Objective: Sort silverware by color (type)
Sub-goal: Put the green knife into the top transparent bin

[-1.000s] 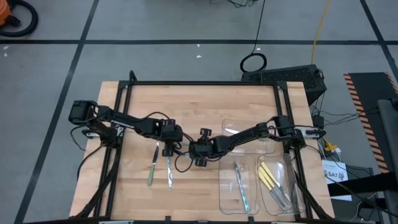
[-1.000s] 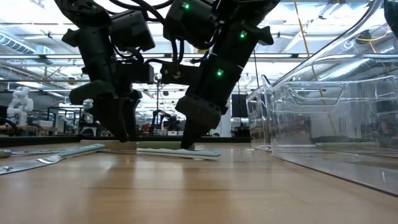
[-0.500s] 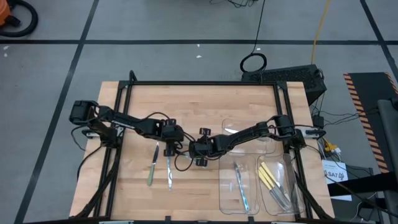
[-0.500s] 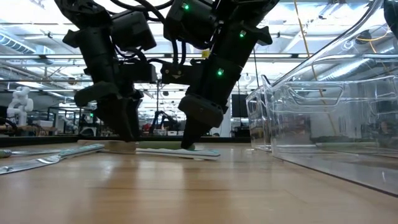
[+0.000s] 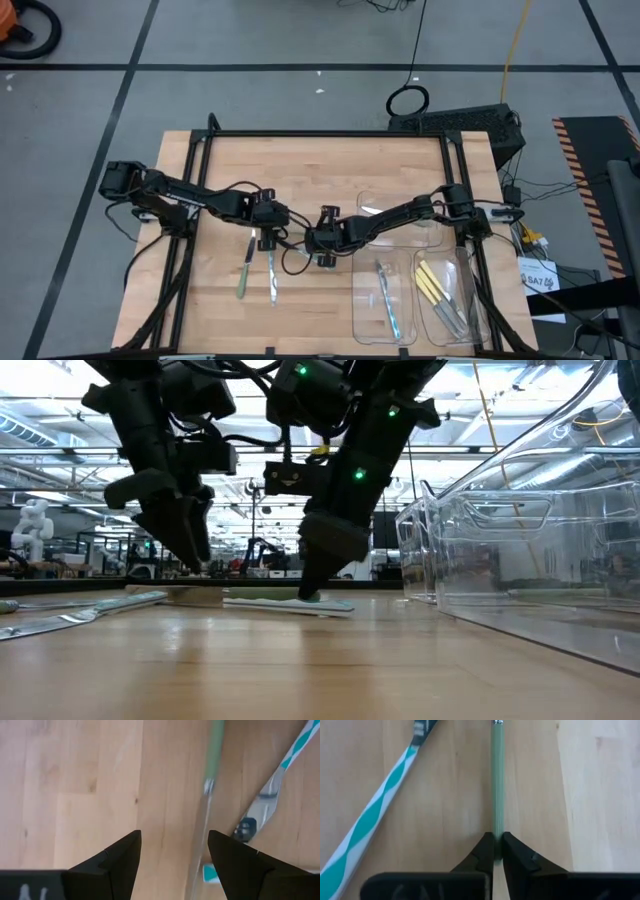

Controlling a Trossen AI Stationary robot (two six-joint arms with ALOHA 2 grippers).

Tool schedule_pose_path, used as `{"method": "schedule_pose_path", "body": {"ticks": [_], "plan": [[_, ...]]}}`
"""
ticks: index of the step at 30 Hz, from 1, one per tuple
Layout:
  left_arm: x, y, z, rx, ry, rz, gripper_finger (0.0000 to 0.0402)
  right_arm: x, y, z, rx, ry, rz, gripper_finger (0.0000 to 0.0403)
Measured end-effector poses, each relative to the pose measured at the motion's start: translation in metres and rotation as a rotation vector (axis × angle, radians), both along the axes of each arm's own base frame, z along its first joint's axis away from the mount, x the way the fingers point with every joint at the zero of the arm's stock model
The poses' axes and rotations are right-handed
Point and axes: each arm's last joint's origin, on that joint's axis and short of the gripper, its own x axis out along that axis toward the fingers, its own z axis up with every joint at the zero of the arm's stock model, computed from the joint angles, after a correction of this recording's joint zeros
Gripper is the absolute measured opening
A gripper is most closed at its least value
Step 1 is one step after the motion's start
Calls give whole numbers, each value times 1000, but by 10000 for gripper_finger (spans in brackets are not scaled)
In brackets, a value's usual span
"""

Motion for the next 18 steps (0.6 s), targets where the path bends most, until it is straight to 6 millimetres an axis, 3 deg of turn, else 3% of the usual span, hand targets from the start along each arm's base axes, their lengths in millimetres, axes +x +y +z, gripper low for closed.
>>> {"method": "schedule_pose_path", "body": {"ticks": [8, 18], "plan": [[0, -9, 9, 0, -66, -14, 239, -3, 6, 6, 6, 0, 16, 12], [-8, -10, 9, 28, -8, 4, 239, -5, 10, 7, -12, 16, 31, 12]]}}
